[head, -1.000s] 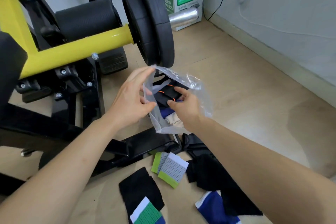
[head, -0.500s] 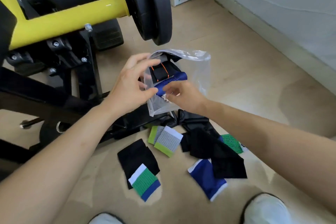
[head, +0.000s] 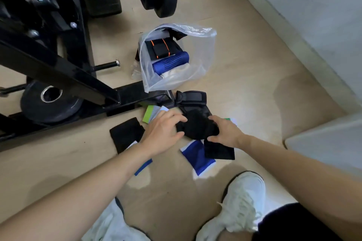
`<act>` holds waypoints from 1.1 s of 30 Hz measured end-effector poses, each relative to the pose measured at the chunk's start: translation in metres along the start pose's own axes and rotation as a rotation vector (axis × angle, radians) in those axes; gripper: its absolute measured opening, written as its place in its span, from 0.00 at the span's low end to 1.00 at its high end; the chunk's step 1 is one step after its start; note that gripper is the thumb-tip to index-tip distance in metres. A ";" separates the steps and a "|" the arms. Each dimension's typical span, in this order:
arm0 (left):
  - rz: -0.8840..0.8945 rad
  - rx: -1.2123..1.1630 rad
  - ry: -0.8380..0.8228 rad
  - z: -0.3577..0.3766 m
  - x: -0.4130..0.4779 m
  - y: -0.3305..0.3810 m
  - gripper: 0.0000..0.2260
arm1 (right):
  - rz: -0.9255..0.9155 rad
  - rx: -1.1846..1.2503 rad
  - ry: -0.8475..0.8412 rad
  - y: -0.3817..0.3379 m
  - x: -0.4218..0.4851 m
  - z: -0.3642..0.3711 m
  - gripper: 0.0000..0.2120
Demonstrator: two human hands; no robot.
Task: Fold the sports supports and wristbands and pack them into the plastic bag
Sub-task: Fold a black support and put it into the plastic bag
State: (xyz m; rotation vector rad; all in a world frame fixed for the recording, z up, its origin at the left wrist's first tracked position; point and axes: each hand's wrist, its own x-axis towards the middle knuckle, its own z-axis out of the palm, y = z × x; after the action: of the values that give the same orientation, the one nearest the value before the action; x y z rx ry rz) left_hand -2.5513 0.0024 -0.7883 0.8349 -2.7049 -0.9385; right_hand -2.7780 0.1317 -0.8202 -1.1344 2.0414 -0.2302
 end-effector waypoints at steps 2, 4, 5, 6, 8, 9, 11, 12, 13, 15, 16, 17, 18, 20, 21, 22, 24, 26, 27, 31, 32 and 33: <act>-0.112 -0.071 -0.096 0.020 0.001 -0.006 0.21 | 0.002 0.081 0.052 0.000 0.000 0.013 0.24; -0.206 -0.145 -0.160 0.032 0.006 -0.010 0.30 | -0.043 0.174 0.076 -0.005 -0.002 0.017 0.11; -0.232 -0.193 -0.201 0.034 0.009 -0.011 0.36 | -0.079 0.220 0.034 -0.010 -0.005 0.015 0.14; -0.228 -0.223 -0.259 0.035 0.010 -0.013 0.42 | -0.113 0.274 -0.031 -0.016 -0.007 0.013 0.16; -0.139 -0.182 -0.388 0.034 0.009 -0.014 0.48 | -0.143 0.380 -0.170 -0.032 -0.015 0.005 0.13; -0.112 -0.161 -0.433 0.034 0.007 -0.014 0.47 | -0.139 0.429 -0.234 -0.037 -0.017 0.001 0.11; -0.159 -0.260 -0.434 0.034 0.000 -0.014 0.38 | -0.104 0.558 -0.331 -0.043 -0.019 -0.003 0.12; -0.203 -0.364 -0.398 0.034 -0.005 -0.012 0.33 | -0.078 0.607 -0.370 -0.044 -0.019 -0.004 0.12; -0.246 -0.461 -0.365 0.033 -0.010 -0.011 0.28 | -0.060 0.624 -0.409 -0.043 -0.020 -0.004 0.11; -0.335 -0.563 -0.349 0.025 -0.019 -0.011 0.20 | -0.019 0.532 -0.501 -0.040 -0.023 -0.004 0.14; -0.383 -0.591 -0.373 0.019 -0.023 -0.012 0.17 | 0.006 0.452 -0.536 -0.037 -0.024 -0.003 0.17; -0.433 -0.615 -0.411 0.013 -0.027 -0.013 0.14 | 0.023 0.385 -0.558 -0.034 -0.025 -0.001 0.20; -0.493 -0.629 -0.450 0.010 -0.031 -0.018 0.11 | 0.032 0.334 -0.564 -0.030 -0.025 0.002 0.20; -0.612 -0.649 -0.526 0.005 -0.040 -0.029 0.06 | 0.037 0.277 -0.532 -0.024 -0.026 0.009 0.16; -0.658 -0.659 -0.557 0.004 -0.044 -0.035 0.05 | 0.046 0.275 -0.498 -0.022 -0.027 0.013 0.12; -0.698 -0.672 -0.567 0.004 -0.047 -0.039 0.06 | 0.058 0.293 -0.460 -0.020 -0.027 0.016 0.09; -0.768 -0.704 -0.511 0.004 -0.050 -0.045 0.09 | 0.092 0.358 -0.375 -0.016 -0.027 0.021 0.06; -0.832 -0.724 -0.413 0.005 -0.050 -0.047 0.09 | 0.110 0.406 -0.299 -0.015 -0.028 0.026 0.07; -0.868 -0.713 -0.362 0.006 -0.049 -0.048 0.09 | 0.122 0.440 -0.284 -0.015 -0.029 0.027 0.09; -0.983 -0.682 -0.150 0.014 -0.045 -0.058 0.08 | 0.125 0.404 -0.382 -0.015 -0.031 0.034 0.26; -0.999 -0.674 -0.116 0.015 -0.045 -0.059 0.07 | 0.092 0.319 -0.383 -0.016 -0.032 0.038 0.30; -0.996 -0.645 -0.106 0.016 -0.045 -0.059 0.07 | 0.055 0.260 -0.355 -0.016 -0.032 0.042 0.31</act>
State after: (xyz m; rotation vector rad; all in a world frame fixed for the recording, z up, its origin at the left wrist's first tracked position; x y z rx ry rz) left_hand -2.4914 -0.0028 -0.8356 1.9864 -1.6977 -1.8898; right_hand -2.7285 0.1558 -0.8240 -0.8860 1.6713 -0.2400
